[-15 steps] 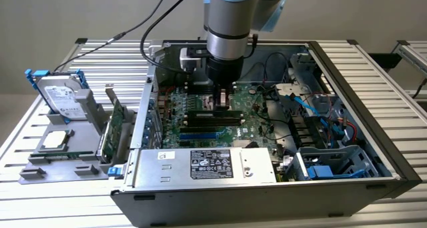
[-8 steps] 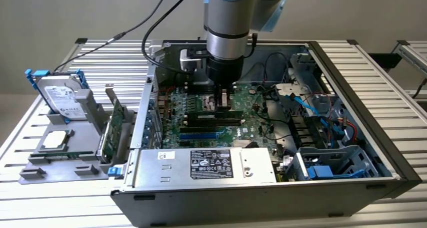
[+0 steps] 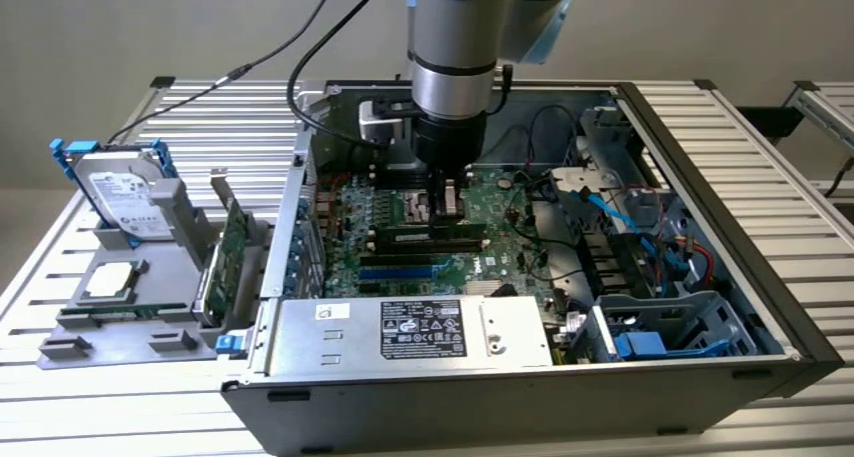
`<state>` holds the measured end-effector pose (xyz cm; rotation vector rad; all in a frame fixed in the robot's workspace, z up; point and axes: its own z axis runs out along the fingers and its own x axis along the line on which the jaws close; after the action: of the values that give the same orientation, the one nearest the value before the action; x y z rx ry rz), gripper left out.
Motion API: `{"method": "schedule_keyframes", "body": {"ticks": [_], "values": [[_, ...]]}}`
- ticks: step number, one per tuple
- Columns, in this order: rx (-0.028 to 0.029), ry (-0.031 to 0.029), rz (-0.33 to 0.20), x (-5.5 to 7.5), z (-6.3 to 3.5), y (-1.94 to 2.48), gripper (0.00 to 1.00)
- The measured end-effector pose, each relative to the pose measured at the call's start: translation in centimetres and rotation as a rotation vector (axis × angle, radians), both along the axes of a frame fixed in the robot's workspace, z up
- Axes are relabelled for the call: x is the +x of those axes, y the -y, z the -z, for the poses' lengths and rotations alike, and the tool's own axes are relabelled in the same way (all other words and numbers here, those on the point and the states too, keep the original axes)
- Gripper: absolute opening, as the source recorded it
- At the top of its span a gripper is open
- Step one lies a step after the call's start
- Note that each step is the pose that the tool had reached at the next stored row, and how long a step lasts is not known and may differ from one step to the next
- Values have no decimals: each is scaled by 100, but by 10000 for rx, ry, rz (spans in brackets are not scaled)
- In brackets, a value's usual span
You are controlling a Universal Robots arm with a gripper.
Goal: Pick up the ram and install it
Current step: 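Insert the ram into the slot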
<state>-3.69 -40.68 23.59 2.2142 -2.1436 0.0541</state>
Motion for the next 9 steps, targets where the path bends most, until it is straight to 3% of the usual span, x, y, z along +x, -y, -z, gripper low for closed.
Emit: {"method": "schedule_keyframes", "body": {"ticks": [9], "values": [[4, -13, 195, -4, 4, -6, 14]]}}
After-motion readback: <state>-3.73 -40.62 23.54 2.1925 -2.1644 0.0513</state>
